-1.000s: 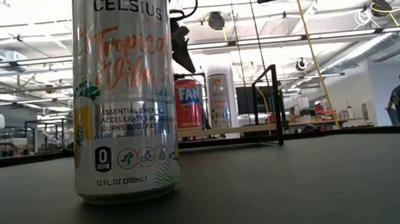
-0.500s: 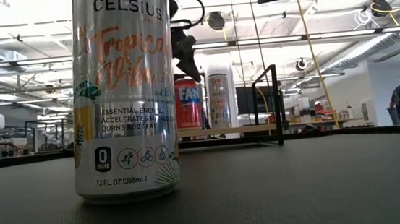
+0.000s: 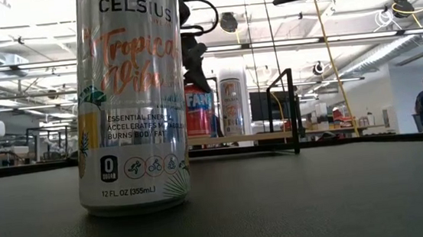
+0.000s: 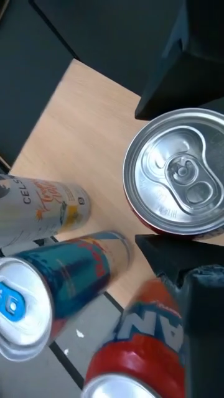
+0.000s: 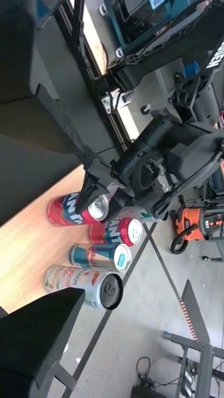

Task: Place canned beverage on shelf
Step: Put the red soda can aligned with the other red soda cans on the shelf, then put the blue soda can aligned with the other blue soda can on the shelf

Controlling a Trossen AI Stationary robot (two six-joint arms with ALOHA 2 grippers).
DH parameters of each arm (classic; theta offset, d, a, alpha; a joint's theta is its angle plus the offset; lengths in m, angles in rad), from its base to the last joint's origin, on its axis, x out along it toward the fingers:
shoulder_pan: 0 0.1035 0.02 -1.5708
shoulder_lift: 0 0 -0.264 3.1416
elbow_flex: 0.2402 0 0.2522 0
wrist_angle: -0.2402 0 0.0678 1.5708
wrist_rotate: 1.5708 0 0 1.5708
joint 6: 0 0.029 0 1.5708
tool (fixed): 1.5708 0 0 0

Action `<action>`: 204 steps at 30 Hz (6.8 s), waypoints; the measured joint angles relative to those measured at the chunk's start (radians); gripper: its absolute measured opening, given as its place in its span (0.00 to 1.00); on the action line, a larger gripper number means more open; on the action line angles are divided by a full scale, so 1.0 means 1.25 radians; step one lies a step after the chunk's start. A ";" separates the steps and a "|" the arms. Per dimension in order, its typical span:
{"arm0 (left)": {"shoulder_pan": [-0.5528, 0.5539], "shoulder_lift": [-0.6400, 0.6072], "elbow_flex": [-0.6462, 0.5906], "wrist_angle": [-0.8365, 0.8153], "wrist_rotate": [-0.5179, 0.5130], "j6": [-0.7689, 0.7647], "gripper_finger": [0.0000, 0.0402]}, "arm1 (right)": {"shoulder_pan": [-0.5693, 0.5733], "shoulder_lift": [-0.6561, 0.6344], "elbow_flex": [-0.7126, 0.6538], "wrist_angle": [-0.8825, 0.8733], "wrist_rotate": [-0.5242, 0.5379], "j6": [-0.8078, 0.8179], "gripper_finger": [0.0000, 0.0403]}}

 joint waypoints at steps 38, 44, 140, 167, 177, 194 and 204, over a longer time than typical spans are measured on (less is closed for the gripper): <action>0.028 -0.010 0.064 -0.120 -0.044 0.133 0.70 | 0.000 0.000 0.000 -0.025 0.002 0.000 0.89; 0.036 -0.011 0.065 -0.145 -0.053 0.127 0.70 | 0.000 0.000 0.000 -0.025 0.000 0.000 0.89; -0.455 -0.158 0.314 -0.581 -0.345 -0.299 0.70 | 0.206 0.054 0.000 -0.068 -0.015 0.241 0.89; -1.183 -0.262 0.098 -0.892 -0.080 -1.092 0.95 | 0.308 0.290 0.000 0.241 0.051 0.384 0.89; -1.268 -0.260 -0.032 -0.782 -0.077 -1.134 0.99 | 0.390 0.287 0.000 0.175 0.172 0.474 0.89; -1.268 -0.263 -0.141 -0.714 -0.128 -1.112 0.99 | 0.450 0.287 0.000 0.181 0.239 0.495 0.89; -1.268 -0.286 -0.142 -0.783 -0.100 -1.160 0.99 | 0.449 0.287 0.000 0.182 0.239 0.495 0.89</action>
